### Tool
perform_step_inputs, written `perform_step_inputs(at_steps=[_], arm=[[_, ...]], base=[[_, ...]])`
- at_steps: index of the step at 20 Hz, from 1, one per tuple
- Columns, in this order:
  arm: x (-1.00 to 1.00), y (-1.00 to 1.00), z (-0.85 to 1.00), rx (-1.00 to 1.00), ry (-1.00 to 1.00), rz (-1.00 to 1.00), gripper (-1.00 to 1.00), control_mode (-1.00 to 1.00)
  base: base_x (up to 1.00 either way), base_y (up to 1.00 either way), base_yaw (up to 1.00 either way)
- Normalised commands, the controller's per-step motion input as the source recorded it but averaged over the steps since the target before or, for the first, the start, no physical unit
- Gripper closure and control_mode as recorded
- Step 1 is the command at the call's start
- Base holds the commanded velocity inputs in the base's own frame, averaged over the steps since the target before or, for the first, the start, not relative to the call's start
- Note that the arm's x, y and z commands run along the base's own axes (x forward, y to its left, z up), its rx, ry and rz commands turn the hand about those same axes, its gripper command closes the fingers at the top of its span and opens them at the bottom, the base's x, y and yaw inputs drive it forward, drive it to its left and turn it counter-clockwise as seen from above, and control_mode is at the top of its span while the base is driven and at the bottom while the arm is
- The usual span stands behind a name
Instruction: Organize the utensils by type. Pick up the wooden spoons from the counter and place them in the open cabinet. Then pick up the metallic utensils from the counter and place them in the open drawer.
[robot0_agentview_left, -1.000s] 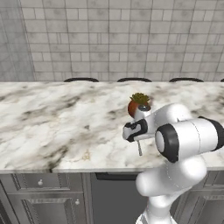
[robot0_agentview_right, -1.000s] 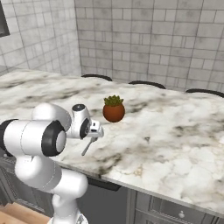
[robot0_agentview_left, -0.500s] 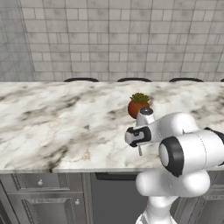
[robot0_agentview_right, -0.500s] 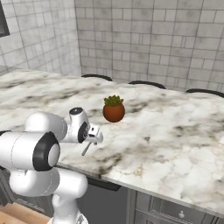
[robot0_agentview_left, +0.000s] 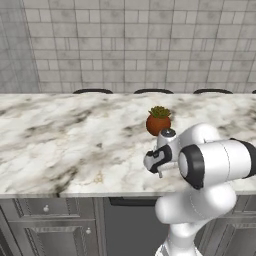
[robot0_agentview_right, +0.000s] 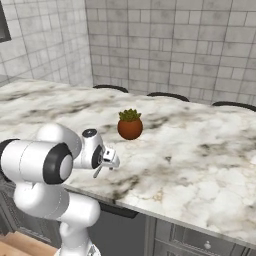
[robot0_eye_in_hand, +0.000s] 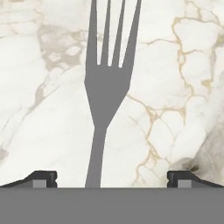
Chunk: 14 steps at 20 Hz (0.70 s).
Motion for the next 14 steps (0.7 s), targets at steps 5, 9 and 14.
perform_step_inputs(at_steps=[5,9,14], arm=[[-0.03,0.00,-0.20,0.03,0.00,0.00,-1.00,-1.00],[-0.02,0.00,-0.18,0.02,0.00,0.00,-1.00,-1.00],[0.19,0.00,-0.08,0.00,0.00,0.00,-1.00,-1.00]], base=[[0.00,0.00,0.00],[0.00,0.00,0.00],[0.00,0.00,0.00]])
